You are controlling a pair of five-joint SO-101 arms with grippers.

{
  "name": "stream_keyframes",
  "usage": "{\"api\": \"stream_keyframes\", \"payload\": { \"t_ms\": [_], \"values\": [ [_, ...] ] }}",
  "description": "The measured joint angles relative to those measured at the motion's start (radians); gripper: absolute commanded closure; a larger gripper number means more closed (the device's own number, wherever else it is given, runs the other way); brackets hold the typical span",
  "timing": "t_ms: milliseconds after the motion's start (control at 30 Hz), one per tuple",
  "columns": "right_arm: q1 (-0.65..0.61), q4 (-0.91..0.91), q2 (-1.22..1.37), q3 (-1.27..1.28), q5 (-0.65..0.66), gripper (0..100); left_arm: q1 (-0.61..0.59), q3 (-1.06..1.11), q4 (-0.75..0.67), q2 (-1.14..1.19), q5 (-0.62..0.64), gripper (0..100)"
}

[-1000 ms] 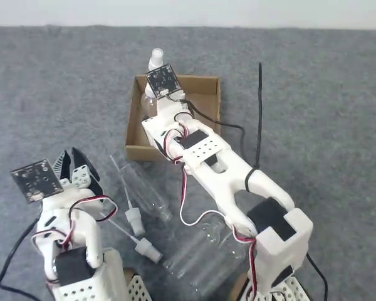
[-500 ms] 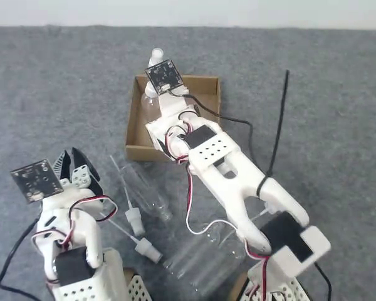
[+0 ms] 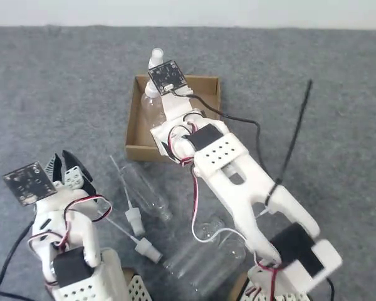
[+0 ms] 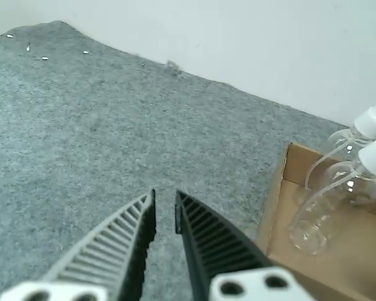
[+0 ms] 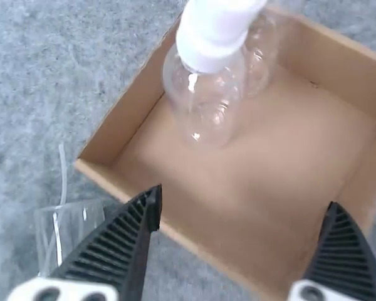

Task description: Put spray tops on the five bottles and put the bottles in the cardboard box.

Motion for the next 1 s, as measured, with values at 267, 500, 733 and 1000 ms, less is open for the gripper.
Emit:
{"api": "stream_keyframes", "payload": {
  "t_ms": [267, 500, 733, 1000],
  "values": [
    [-0.026, 0.149, -0.166, 0.0, 0.0, 66.5, 0.002, 0.0, 0.0, 0.0, 0.0, 95],
    [-0.157, 0.281, -0.287, 0.0, 0.002, 66.5, 0.002, 0.0, 0.0, 0.0, 0.0, 95],
    [-0.216, 0.431, -0.368, 0.0, 0.003, 66.6, -0.054, 0.0, -0.009, 0.0, 0.005, 95],
    [-0.269, 0.502, -0.368, 0.034, 0.003, 66.6, -0.057, 0.0, -0.009, 0.0, 0.005, 95]
  ]
}}
